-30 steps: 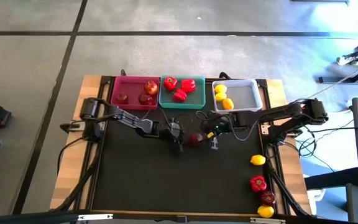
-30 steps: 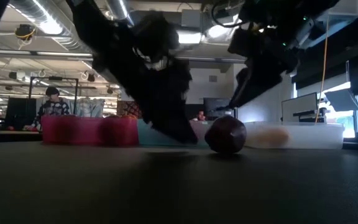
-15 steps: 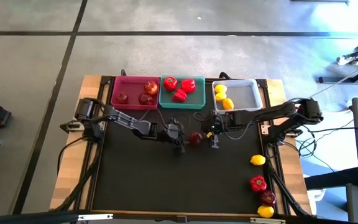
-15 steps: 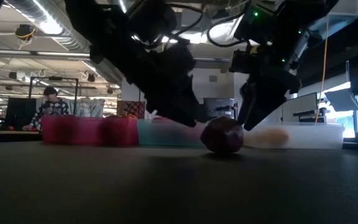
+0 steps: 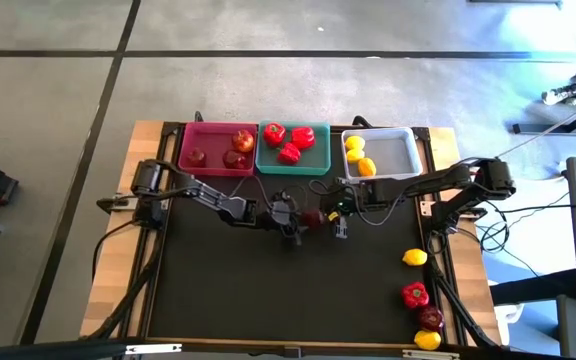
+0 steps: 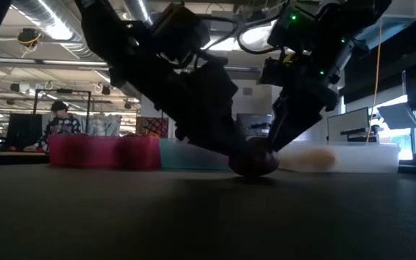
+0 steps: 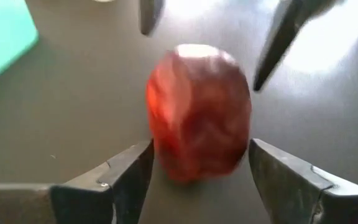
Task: Sort produce into baskets
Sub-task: Put the apple into the pink bin
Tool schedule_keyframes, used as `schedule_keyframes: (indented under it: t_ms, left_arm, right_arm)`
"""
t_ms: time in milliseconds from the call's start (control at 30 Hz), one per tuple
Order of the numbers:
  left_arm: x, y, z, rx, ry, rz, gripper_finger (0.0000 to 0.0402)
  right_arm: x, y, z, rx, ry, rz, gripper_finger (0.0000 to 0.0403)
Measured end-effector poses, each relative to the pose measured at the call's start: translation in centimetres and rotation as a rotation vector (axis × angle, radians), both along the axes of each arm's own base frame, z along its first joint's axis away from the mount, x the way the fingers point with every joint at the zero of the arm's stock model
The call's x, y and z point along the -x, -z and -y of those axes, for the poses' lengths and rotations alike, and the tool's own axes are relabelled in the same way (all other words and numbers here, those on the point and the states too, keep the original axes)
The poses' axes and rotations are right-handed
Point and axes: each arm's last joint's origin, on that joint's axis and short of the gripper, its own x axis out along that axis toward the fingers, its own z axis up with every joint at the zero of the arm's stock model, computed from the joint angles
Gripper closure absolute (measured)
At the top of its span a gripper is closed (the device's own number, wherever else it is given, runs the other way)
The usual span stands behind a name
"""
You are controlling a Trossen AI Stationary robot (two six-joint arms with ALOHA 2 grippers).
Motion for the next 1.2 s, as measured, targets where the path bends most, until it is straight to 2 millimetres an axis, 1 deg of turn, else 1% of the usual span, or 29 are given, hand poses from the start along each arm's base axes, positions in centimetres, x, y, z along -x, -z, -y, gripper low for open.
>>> schedule_keyframes:
  t_ms: [167,333,533,667,733,833,933,1033,1200]
  left_arm:
    - [0.0,1.5,-0.7,0.008,-0.020,-0.052,0.0144]
    - [0.0,1.6,-1.1,-0.018,-0.013,-0.063,0.0144]
    - [0.0,1.6,-1.1,-0.050,0.015,-0.066,0.0144]
    - [0.0,1.6,-1.1,-0.059,0.021,-0.071,0.0144]
    - [0.0,1.6,-1.1,-0.059,0.022,-0.075,0.0144]
    - [0.1,1.7,-1.1,-0.072,0.033,-0.086,0.0144]
    - [0.1,1.7,-1.1,-0.079,0.039,-0.088,0.0144]
    - [0.1,1.7,-1.1,-0.078,0.039,-0.089,0.0144]
    - [0.2,1.6,-0.9,-0.078,0.043,-0.107,0.0144]
  right_arm:
    - [-0.2,0.4,0.0,0.000,-0.002,-0.006,0.0104]
    - [-0.3,0.9,-0.1,-0.026,-0.022,-0.019,0.0104]
    - [-0.6,0.6,-0.1,-0.006,-0.048,0.019,0.0104]
    - [-0.9,1.4,-0.1,0.010,-0.066,0.011,0.0104]
    - [-0.9,1.8,-0.1,0.011,-0.067,0.044,0.0108]
    - [-0.6,2.5,-0.1,0.018,-0.062,0.094,0.0128]
    - [-0.3,2.7,-0.1,0.021,-0.060,0.132,0.0161]
    - [0.2,3.3,-0.1,0.019,-0.056,0.155,0.0190]
    - [0.8,4.0,-0.1,0.010,-0.041,0.241,0.0221]
